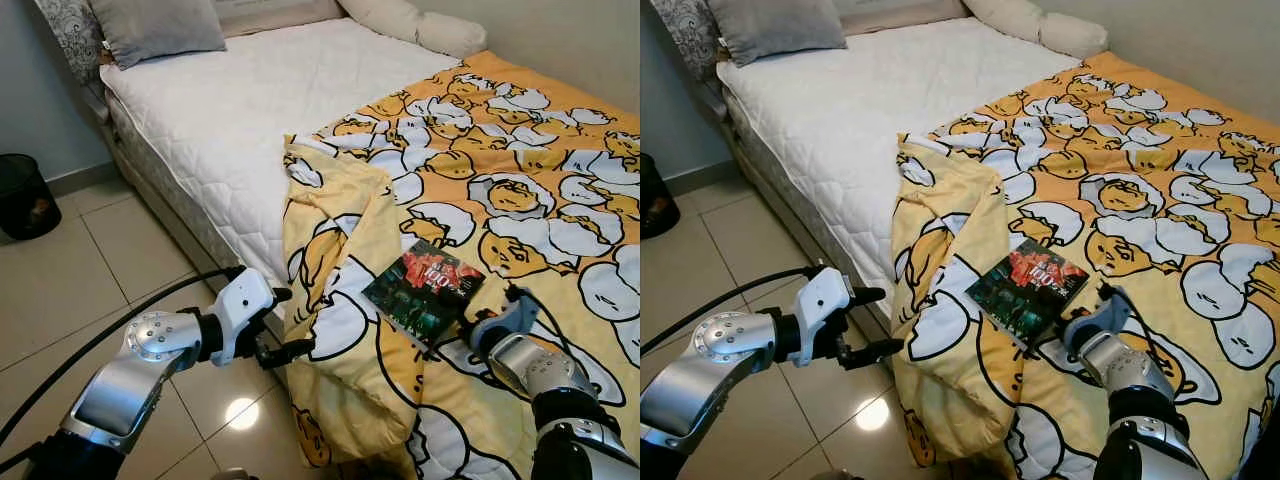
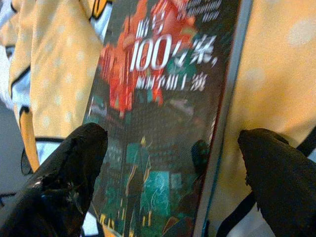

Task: Clean up the room

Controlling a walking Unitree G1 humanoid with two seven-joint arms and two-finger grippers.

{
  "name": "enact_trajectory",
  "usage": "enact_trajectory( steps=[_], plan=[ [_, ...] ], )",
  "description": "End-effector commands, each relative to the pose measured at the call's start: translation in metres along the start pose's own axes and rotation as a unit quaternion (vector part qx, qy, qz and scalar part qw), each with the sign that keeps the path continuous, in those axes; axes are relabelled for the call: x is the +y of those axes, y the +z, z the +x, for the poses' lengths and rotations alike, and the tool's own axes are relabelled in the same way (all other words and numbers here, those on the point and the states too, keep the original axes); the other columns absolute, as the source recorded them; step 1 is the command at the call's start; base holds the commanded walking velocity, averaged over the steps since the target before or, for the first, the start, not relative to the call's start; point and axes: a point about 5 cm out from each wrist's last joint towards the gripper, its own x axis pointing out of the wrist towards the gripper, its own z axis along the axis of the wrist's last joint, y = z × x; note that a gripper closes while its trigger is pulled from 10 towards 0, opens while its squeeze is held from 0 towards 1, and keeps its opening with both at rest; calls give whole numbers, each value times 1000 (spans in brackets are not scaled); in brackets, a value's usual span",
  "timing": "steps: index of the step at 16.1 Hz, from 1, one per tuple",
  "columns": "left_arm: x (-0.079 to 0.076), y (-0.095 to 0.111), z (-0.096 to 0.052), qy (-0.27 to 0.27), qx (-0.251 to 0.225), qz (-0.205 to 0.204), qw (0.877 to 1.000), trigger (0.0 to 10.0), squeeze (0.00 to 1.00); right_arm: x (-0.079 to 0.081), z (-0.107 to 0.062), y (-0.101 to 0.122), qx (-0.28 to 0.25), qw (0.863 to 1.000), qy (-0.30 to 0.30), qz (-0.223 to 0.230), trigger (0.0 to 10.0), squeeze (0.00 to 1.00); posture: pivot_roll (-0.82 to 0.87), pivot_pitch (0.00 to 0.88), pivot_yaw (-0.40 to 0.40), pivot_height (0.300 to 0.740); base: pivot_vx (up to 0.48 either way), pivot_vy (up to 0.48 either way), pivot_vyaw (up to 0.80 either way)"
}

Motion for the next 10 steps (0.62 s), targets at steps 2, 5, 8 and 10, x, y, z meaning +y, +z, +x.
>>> enact_trajectory(
  steps=[2,5,8,10],
  plan=[
    [0,3,0,-12,0,7,1000,10000,1000,-1,1,0,12,1000,-5,-18,10000,0,-47,0,-60,740,0,0,0],
    [-2,4,-1,-22,0,5,1000,10000,1000,-2,1,-5,29,999,12,0,10000,0,-41,0,-63,740,0,0,0],
    [-4,6,-3,-36,-4,-1,999,10000,1000,-1,2,-12,43,998,29,23,10000,0,-36,0,-61,740,0,0,0],
    [-2,7,-5,-41,-2,0,999,10000,1000,-6,4,-22,65,998,7,6,10000,0,-35,0,-56,740,0,0,0]
  ],
)
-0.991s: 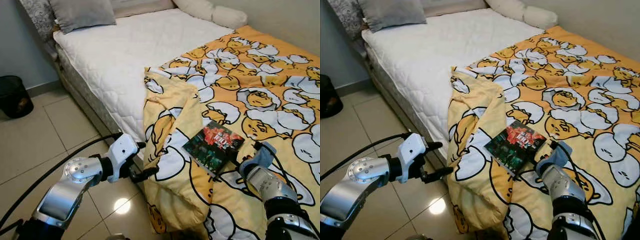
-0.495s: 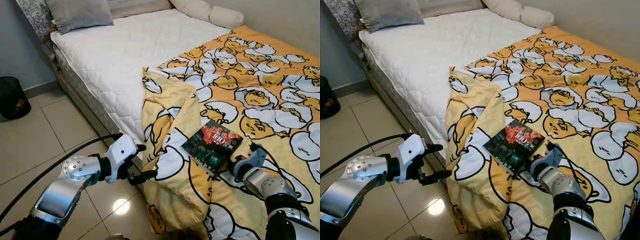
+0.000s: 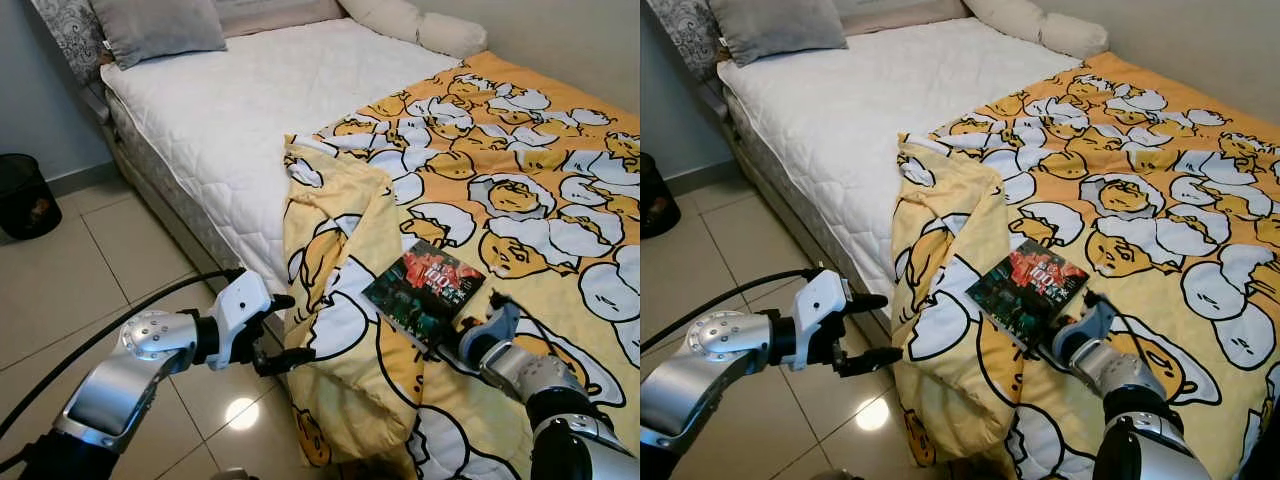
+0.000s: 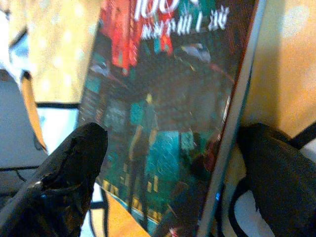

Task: Clean up the room

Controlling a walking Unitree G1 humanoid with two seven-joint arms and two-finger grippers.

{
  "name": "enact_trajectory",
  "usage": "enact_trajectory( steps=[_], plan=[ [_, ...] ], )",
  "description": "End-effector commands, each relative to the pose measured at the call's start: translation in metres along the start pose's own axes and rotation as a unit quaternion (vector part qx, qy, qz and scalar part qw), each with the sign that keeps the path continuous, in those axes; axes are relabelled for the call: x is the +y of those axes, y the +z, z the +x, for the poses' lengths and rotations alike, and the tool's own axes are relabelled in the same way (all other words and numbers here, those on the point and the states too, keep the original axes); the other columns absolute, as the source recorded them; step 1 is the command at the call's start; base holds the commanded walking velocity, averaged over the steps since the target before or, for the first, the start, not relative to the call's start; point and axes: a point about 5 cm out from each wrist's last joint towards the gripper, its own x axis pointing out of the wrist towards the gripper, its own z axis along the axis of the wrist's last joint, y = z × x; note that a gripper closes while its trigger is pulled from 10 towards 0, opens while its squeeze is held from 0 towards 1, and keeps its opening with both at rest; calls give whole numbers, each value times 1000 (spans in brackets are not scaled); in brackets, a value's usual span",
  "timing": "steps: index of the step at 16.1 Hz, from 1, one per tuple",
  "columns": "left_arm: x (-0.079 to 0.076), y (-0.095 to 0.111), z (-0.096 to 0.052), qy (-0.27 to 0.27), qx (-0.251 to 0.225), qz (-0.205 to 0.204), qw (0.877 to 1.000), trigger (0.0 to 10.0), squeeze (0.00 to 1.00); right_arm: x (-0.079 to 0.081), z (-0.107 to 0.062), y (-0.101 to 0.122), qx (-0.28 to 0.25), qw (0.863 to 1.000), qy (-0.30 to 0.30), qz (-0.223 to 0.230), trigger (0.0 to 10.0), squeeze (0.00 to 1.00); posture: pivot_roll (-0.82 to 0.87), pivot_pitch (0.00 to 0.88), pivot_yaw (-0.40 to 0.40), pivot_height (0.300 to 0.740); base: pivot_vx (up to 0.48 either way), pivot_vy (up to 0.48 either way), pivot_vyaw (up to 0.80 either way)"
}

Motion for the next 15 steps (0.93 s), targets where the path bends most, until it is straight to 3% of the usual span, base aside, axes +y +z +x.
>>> enact_trajectory(
  steps=[1,2,4,5,7,9,12,15],
  plan=[
    [1,6,-1,-6,-4,11,1000,10000,1000,-5,2,-7,9,1000,-24,0,10000,0,-32,0,-51,740,0,0,0],
    [2,7,-2,-6,-2,12,1000,10000,1000,-8,3,-11,6,999,-40,2,10000,0,-31,0,-49,740,0,0,0],
    [5,6,-2,0,4,19,1000,10000,1000,-21,3,-28,38,992,-106,-54,10000,0,-28,0,-47,740,0,0,0],
    [6,6,-1,4,5,20,1000,10000,1000,-20,5,-30,31,994,-101,-38,10000,0,-19,0,-54,740,0,0,0],
    [8,8,-2,9,0,20,1000,10000,1000,-3,11,-23,-2,999,-50,22,10000,0,-16,0,-55,740,0,0,0],
    [8,8,-3,12,0,20,1000,10000,1000,14,15,-13,-24,999,-6,38,10000,0,-12,0,-58,740,0,0,0],
    [9,8,-3,16,-4,19,1000,10000,1000,37,17,10,-77,990,63,98,10000,0,-4,0,-64,740,0,0,0],
    [9,8,-4,17,-3,19,1000,10000,1000,45,18,18,-93,987,74,109,10000,0,-4,0,-62,740,0,0,0]
  ],
)
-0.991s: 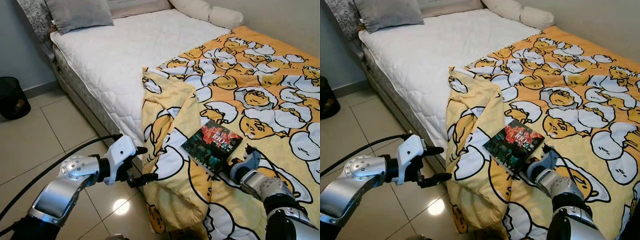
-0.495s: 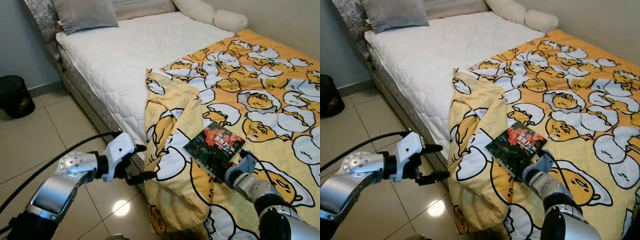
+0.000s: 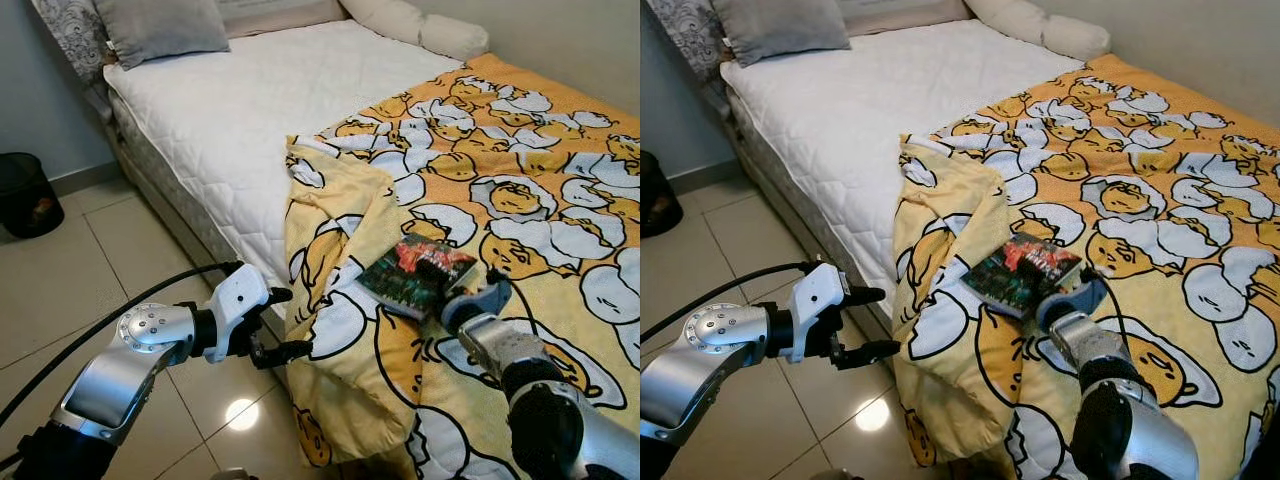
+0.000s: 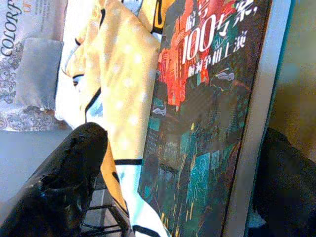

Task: Clean up the room

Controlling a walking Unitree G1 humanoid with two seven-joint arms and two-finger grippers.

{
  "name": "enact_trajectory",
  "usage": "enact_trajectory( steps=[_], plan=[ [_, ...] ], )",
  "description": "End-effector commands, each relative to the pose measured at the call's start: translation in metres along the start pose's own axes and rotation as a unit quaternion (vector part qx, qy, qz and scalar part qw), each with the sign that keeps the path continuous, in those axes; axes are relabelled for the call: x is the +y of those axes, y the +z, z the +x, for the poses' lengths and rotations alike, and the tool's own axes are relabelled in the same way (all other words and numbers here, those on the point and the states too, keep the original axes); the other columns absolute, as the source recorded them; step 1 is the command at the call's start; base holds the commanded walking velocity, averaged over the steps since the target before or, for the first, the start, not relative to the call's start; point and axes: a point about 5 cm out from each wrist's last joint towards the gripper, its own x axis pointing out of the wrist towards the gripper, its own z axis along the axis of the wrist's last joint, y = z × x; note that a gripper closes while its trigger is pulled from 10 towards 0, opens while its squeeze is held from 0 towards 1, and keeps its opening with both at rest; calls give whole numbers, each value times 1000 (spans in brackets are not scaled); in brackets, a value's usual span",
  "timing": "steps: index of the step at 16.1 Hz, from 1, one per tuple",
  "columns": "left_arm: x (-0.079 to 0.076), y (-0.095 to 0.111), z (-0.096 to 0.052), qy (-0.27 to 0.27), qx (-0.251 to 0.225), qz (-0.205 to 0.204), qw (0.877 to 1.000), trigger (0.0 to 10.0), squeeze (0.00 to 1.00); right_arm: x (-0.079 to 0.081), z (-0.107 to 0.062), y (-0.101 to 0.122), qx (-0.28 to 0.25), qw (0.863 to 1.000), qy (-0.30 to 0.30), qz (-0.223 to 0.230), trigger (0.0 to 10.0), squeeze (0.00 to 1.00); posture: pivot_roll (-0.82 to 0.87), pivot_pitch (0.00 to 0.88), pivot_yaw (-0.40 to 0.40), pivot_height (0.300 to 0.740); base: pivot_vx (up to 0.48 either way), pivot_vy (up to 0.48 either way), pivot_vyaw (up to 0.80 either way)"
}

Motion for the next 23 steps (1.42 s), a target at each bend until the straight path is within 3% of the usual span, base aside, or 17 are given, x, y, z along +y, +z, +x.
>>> enact_trajectory(
  steps=[1,2,3,4,5,23],
  plan=[
    [3,3,-2,7,-3,9,1000,10000,1000,3,2,1,-10,1000,-2,-4,6706,0,-1,0,-62,740,0,0,0],
    [4,4,-2,8,-2,10,1000,10000,1000,0,2,-1,-13,1000,-19,-8,4392,0,4,0,-62,740,0,0,0],
    [4,4,-2,9,-2,10,1000,10000,1000,-1,3,-3,-14,1000,-25,-6,3608,0,4,0,-62,740,0,0,0],
    [4,4,-2,9,-1,10,1000,10000,1000,-1,3,-5,-14,999,-29,-2,745,0,6,0,-62,740,0,0,0],
    [5,4,-2,9,-1,10,1000,10000,1000,1,5,-7,-14,999,-29,0,0,0,6,0,-61,740,0,0,0],
    [4,1,6,11,-6,13,1000,10000,1000,-4,5,-12,-23,999,-44,-21,0,0,10,0,-49,740,0,0,0]
  ],
)
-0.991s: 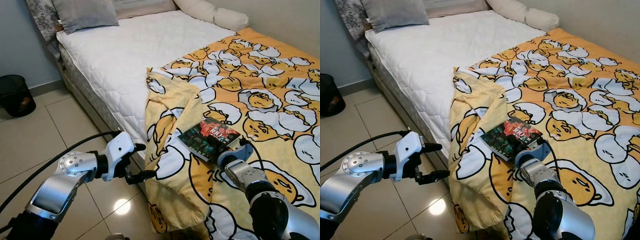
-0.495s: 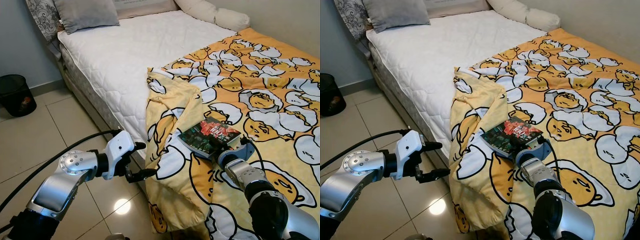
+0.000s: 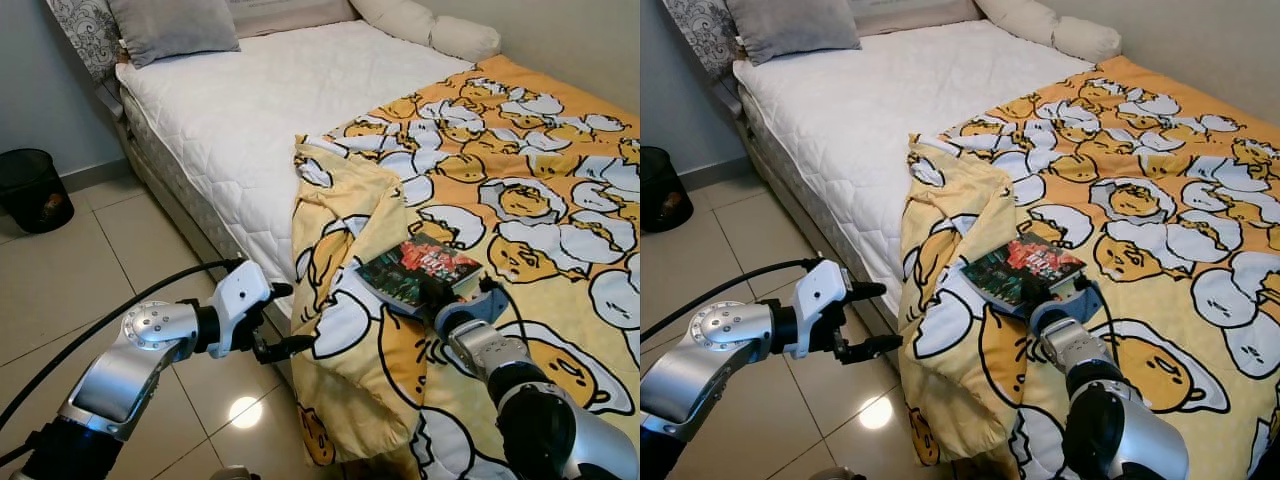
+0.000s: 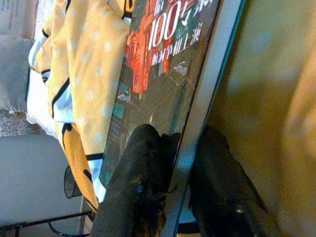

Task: Clean up the room

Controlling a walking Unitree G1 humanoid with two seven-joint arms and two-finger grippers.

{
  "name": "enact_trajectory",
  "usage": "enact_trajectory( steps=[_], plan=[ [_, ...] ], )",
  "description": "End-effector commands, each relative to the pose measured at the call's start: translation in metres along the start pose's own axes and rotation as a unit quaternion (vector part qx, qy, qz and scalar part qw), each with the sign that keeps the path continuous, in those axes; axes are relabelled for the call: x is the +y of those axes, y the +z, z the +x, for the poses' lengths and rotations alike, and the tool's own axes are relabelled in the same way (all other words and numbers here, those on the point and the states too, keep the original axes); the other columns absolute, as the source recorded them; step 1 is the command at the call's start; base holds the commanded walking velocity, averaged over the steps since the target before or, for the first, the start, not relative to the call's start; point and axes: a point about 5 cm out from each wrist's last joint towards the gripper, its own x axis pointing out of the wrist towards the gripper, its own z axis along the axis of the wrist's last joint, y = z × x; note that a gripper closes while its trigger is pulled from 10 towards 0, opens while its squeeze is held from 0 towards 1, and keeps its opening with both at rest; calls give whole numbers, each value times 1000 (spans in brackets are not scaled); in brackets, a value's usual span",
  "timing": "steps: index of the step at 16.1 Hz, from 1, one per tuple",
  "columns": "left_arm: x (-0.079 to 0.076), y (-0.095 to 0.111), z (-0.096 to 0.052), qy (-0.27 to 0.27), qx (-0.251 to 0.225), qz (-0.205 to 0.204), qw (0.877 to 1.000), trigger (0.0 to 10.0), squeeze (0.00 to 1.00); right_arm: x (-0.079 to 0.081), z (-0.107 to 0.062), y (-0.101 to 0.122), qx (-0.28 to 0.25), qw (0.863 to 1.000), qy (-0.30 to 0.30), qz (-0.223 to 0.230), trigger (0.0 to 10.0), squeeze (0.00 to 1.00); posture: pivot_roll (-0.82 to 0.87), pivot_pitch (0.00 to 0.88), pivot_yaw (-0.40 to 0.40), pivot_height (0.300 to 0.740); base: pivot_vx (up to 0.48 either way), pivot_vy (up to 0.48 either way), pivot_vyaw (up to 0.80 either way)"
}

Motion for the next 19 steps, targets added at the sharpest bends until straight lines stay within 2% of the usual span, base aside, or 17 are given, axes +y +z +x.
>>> enact_trajectory(
  steps=[1,4,7,9,11,12,13,15,16,17,18,19],
  plan=[
    [0,1,2,1,2,10,1000,10000,1000,5,1,3,-7,1000,6,-12,0,0,15,0,-43,740,0,0,0],
    [1,2,3,10,-1,10,1000,10000,1000,6,2,2,-11,1000,9,-25,0,0,22,0,-44,740,0,0,0],
    [2,4,0,44,-24,-1,999,10000,1000,11,0,15,-33,999,41,-11,0,0,25,0,-48,740,0,0,0],
    [2,10,-7,97,-60,-21,993,10000,1000,18,-7,36,-56,992,106,-44,0,0,-14,0,-22,740,0,0,0],
    [2,8,-8,121,-58,-22,991,10000,1000,24,-11,44,-83,986,128,-66,0,0,-31,0,-6,740,0,0,0],
    [4,6,-10,163,-55,-25,985,10000,1000,35,-20,55,-133,977,147,-84,0,0,-38,0,0,740,0,0,0],
    [7,7,-13,225,-61,-26,972,10000,1000,48,-35,64,-207,958,150,-131,0,0,-43,0,6,740,0,0,0],
    [8,6,-16,265,-59,-31,962,10000,1000,57,-45,62,-241,940,149,-188,0,0,-37,0,6,740,0,0,0],
    [8,3,-19,306,-64,-40,949,10000,1000,62,-52,51,-257,917,133,-275,1137,0,-45,0,10,740,0,0,0],
    [8,1,-21,326,-62,-39,942,10000,1000,63,-55,44,-258,909,125,-303,10000,0,-51,0,9,740,0,0,0],
    [7,-2,-24,350,-58,-38,934,10000,1000,66,-63,34,-269,892,121,-343,10000,0,-56,0,4,740,0,0,0],
    [7,-5,-24,370,-55,-39,927,10000,1000,66,-71,25,-286,866,106,-396,10000,0,-57,0,-2,740,0,0,0]
  ],
)
